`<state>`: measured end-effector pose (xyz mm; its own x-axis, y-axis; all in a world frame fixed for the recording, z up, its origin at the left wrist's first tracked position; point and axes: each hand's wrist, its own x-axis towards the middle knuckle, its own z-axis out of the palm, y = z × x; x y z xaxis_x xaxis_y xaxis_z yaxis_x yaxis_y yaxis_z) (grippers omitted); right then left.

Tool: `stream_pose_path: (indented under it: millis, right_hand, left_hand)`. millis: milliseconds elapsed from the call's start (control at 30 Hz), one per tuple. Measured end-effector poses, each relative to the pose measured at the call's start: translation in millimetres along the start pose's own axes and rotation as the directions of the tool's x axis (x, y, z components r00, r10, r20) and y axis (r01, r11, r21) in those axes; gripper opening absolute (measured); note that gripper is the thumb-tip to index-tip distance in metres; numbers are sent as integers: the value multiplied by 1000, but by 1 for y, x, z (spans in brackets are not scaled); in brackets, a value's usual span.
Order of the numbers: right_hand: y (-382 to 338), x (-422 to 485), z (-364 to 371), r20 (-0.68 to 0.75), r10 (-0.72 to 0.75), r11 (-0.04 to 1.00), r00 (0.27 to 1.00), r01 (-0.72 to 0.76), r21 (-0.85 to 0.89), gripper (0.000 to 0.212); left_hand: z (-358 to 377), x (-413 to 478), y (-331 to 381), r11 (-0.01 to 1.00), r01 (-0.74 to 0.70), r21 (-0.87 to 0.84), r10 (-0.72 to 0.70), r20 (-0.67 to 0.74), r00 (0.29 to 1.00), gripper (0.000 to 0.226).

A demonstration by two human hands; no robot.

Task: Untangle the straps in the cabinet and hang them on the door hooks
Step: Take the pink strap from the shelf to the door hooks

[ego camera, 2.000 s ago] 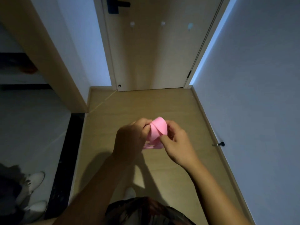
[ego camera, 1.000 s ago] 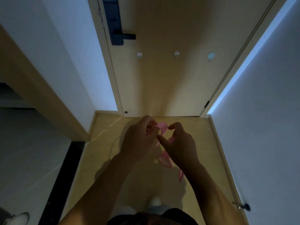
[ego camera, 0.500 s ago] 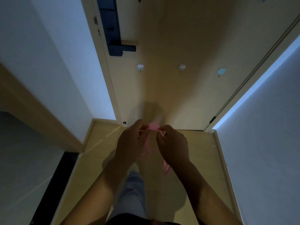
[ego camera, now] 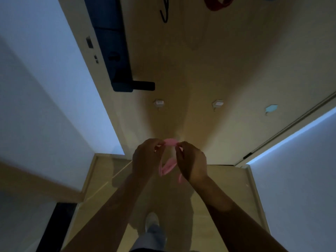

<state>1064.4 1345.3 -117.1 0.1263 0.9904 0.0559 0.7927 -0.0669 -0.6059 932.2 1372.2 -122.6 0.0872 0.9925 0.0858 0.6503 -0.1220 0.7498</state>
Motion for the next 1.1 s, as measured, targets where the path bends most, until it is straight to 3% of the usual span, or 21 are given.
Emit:
stream_pose_path:
  millis: [267,567,1100]
  right_hand:
    - [23,109,59,-33,5,998,999,-7,-69,28]
    - [34,181,82,140,131,979,981,-106,-172,28]
    - [44,217,119,157,266,963,951,-254,-92,26]
  left_hand:
    - [29,112,-45,994,56,94,-61,49,997,31]
    - [58,182,-72,988,128,89,-133,61,989,22]
    - [72,212,-86,983,173,63,-179,107,978,28]
